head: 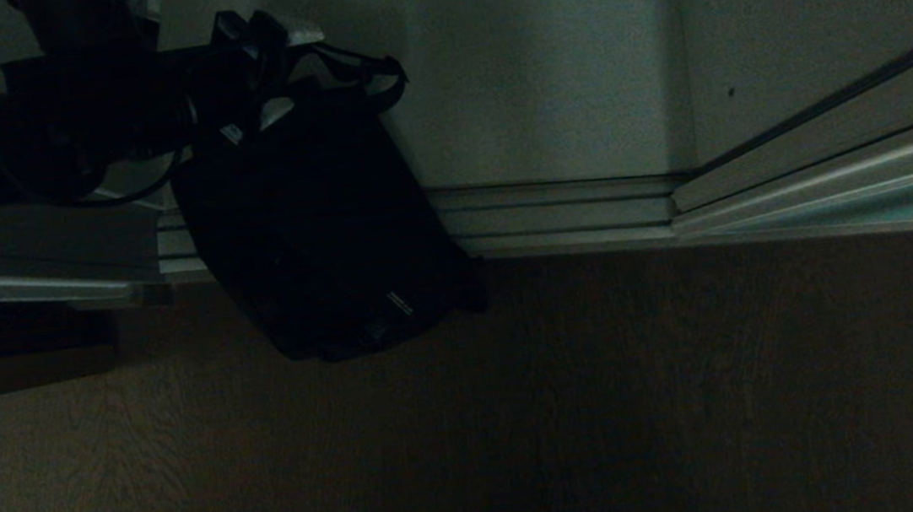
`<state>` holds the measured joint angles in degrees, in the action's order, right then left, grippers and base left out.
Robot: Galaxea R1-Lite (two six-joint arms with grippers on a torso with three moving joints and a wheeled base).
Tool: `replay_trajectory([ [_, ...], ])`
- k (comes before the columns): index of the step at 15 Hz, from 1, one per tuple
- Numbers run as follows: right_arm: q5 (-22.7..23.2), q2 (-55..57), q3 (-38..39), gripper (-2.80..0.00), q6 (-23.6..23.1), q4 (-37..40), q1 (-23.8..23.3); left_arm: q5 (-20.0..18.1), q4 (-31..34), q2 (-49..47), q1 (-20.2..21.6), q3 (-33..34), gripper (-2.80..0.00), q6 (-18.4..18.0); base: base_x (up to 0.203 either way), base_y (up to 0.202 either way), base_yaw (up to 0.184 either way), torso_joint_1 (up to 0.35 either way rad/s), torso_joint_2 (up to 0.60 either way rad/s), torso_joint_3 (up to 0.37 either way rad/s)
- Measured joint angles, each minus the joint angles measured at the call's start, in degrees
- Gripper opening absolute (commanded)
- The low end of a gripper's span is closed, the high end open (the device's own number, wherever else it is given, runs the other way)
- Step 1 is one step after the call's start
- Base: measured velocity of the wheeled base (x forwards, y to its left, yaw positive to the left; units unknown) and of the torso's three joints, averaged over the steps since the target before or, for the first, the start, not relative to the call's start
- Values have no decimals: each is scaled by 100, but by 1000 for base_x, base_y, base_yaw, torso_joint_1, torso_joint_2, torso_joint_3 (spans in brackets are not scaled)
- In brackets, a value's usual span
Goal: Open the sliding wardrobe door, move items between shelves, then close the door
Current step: Place the bag on the lower shelf
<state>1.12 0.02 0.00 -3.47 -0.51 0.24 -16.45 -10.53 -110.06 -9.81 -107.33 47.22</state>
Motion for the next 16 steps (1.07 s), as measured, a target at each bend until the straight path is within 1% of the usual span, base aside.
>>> replay_trajectory([
  [2,-2,0,0,-280,0,0,0,-19,25,11,-185,-6,0,287,0,0,0,0,0,0],
  [3,0,0,0,-280,0,0,0,-11,61,-3,-264,11,0,362,0,0,0,0,0,0],
  [5,-2,0,0,-280,0,0,0,-10,229,-52,-347,93,0,360,0,0,0,0,0,0],
  [7,0,0,0,-280,0,0,0,-11,543,-163,-458,134,0,239,0,0,0,0,0,0],
  [9,0,0,0,-280,0,0,0,-11,782,-275,-486,157,0,-145,0,0,0,0,0,0],
  [11,0,0,0,-280,1,-1,0,-3,1169,-439,-541,168,0,-545,0,0,0,0,0,0],
  [13,0,0,0,-280,1,0,0,9,1460,-598,-587,171,0,-1004,0,0,0,0,0,0],
  [16,0,0,0,-280,0,0,0,99,1552,-697,-601,284,0,-1550,0,0,0,0,0,0],
])
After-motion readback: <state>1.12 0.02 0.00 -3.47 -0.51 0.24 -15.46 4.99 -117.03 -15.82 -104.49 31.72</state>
